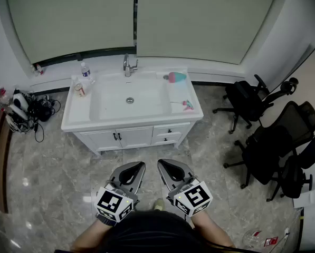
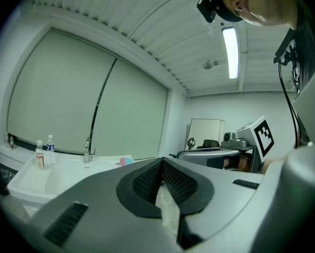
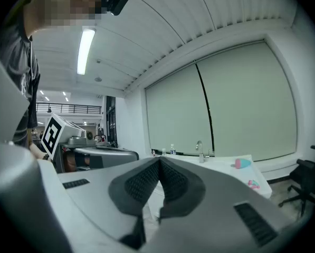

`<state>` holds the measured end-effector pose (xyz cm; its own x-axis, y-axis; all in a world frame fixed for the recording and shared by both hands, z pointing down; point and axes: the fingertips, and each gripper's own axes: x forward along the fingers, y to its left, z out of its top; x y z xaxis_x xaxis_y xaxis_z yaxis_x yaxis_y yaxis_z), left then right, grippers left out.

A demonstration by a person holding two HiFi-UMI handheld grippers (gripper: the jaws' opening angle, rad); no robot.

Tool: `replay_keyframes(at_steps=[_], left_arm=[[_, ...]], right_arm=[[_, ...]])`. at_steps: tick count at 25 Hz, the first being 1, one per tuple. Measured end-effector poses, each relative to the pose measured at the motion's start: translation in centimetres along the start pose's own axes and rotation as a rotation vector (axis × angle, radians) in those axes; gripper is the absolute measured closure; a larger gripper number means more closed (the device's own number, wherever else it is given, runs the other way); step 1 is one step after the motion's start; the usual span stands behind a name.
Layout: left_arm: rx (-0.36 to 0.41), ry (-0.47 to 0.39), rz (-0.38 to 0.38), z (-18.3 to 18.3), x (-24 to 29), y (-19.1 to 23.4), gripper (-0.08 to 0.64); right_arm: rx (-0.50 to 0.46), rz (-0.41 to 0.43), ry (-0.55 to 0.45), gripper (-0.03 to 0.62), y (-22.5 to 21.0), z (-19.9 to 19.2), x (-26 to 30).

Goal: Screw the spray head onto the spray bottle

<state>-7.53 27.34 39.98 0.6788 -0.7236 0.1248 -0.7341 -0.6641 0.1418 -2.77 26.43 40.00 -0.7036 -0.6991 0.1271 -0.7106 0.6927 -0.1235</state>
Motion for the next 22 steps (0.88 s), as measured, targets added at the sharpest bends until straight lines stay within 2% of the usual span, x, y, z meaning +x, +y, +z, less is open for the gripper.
replay_keyframes(at_steps=[13,18,22], left_arm=[[-0.004,0.008,-0.004,0.0,0.4,0.0,0.557],[-0.012,0.015,-0.012,-0.3,0.6,0.0,0.557],[-0.011,0.029,-0.028,-0.7,1.5,-0.4,0.557]], right_arm=[[0.006,0.013,0.001,0.594,0.1,0.2,0.2],[0.036,0.05,-0.019,0.592,0.3,0.4,0.3],[0.025,0.03,-0.019,0.592,-0.8,0.3,-0.1]])
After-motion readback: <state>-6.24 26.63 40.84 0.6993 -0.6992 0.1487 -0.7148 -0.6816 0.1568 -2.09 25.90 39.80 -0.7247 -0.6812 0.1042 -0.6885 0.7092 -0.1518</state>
